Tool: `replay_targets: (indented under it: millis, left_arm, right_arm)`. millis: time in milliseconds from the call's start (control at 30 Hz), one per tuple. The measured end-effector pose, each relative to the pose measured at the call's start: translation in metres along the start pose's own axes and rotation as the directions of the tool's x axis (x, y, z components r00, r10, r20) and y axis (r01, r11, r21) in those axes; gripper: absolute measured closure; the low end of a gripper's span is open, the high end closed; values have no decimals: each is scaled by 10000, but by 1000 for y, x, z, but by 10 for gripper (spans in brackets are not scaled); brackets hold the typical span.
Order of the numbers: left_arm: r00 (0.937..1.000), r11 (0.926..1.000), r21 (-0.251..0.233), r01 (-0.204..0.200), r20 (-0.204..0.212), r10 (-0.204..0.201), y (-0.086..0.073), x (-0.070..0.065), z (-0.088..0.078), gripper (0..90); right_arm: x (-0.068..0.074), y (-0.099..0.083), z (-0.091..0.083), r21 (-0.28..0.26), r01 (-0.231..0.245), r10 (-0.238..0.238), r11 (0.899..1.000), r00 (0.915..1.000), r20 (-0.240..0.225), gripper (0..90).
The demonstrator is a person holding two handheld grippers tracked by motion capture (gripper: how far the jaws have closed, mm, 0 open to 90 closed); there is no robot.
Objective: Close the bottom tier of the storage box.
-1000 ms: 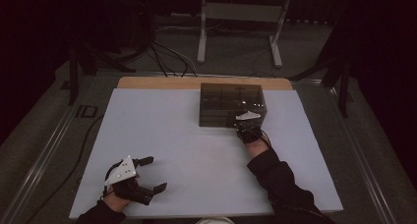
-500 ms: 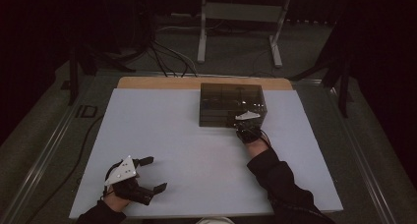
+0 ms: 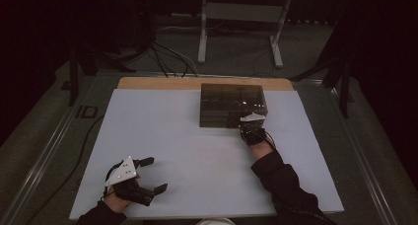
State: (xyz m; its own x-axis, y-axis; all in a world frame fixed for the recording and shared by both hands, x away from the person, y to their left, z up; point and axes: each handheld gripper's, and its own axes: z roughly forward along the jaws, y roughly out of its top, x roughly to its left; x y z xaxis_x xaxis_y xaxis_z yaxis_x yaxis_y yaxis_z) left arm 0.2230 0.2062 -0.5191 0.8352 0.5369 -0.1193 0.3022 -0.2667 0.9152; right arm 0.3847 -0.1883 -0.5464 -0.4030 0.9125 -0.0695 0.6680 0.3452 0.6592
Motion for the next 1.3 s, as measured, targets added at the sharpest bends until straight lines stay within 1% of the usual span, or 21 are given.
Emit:
replay_targets:
  millis: [133, 200, 233, 333, 367, 400, 500, 567, 667, 733, 833, 933, 967, 1000, 1033, 1067, 1100, 1133, 1233, 1267, 1300]
  left_arm:
    - [10000, 10000, -1, 14, -10, -14, 0, 0, 0, 7]
    - [10000, 10000, -9, 4, 4, -4, 1, 0, 0, 8]
    - [10000, 10000, -16, -2, 21, 2, 1, 0, 0, 7]
    - [10000, 10000, -42, -3, 10, 3, 1, 0, 0, 7]
    - [10000, 10000, -42, -3, 10, 3, 1, 0, 0, 8]
    - [10000, 10000, -63, 23, 8, -23, 1, 1, 0, 7]
    - [10000, 10000, -45, 42, 25, -42, 1, 1, 0, 7]
    - [10000, 10000, -30, 39, 42, -39, 1, 1, 1, 7]
    - [10000, 10000, -29, 31, 42, -31, 2, 0, 1, 8]
    - [10000, 10000, -36, 45, 41, -44, 2, 1, 2, 7]
    - [10000, 10000, -53, 79, 26, -78, 3, 1, 2, 7]
    - [10000, 10000, -30, 58, 35, -58, 4, 2, 3, 7]
    - [10000, 10000, -30, 58, 35, -58, 4, 2, 3, 8]
    - [10000, 10000, -8, 41, 51, -41, 4, 2, 4, 7]
    - [10000, 10000, -8, 41, 51, -41, 4, 2, 4, 8]
    - [10000, 10000, 20, 43, 36, -43, 3, 2, 5, 7]
    - [10000, 10000, 20, 43, 36, -43, 3, 2, 5, 8]
    - [10000, 10000, 3, 56, 31, -56, 3, 2, 5, 8]
    - [10000, 10000, 7, 44, 26, -44, 3, 1, 4, 8]
    - [10000, 10000, 12, 33, 27, -33, 3, 1, 3, 7]
    - [10000, 10000, 12, 33, 27, -33, 3, 1, 3, 8]
  right_arm:
    - [4, 0, -2, 68, 80, -79, 9999, 9999, -105, 891]
    - [6, -1, -2, 214, 106, -101, 9997, 9997, -220, 837]
    - [7, -1, -3, 228, 85, -80, 9997, 9997, -218, 832]
    - [10, -1, -5, 219, 165, -159, 9996, 9996, -241, 751]
    - [10, -1, -5, 219, 165, -159, 9996, 9996, -241, 751]
    - [13, -1, -6, 228, 180, -175, 9996, 9995, -248, 680]
    - [15, -1, -8, 212, 277, -271, 9994, 9992, -280, 590]
    - [17, -1, -8, 277, 291, -280, 9992, 9988, -398, 516]
    - [18, -1, -10, 261, 256, -245, 9993, 9989, -411, 462]
    - [20, 1, -12, 295, 219, -202, 9993, 9983, -546, 362]
    - [22, 3, -13, 396, 242, -212, 9989, 9969, -755, 268]
    - [26, 4, -14, 525, 347, -286, 9980, 9932, -1127, 174]
    - [26, 4, -14, 525, 347, -286, 9980, 9932, -1127, 174]
    - [26, 5, -15, 551, 390, -301, 9977, 9875, -1548, 106]
    - [26, 5, -15, 551, 390, -301, 9977, 9875, -1548, 106]
    - [27, 5, -16, 610, 402, -277, 9973, 9807, -1934, 58]
    - [27, 6, -16, 636, 438, -297, 9970, 9780, -2066, 39]
    - [29, 6, -17, 658, 538, -373, 9964, 9726, -2295, 23]
    - [31, 7, -20, 580, 636, -481, 9963, 9700, -2383, 0]
    - [33, 8, -21, 575, 689, -521, 9960, 9657, -2543, 0]
    - [34, 8, -21, 582, 711, -537, 9958, 9644, -2589, 0]
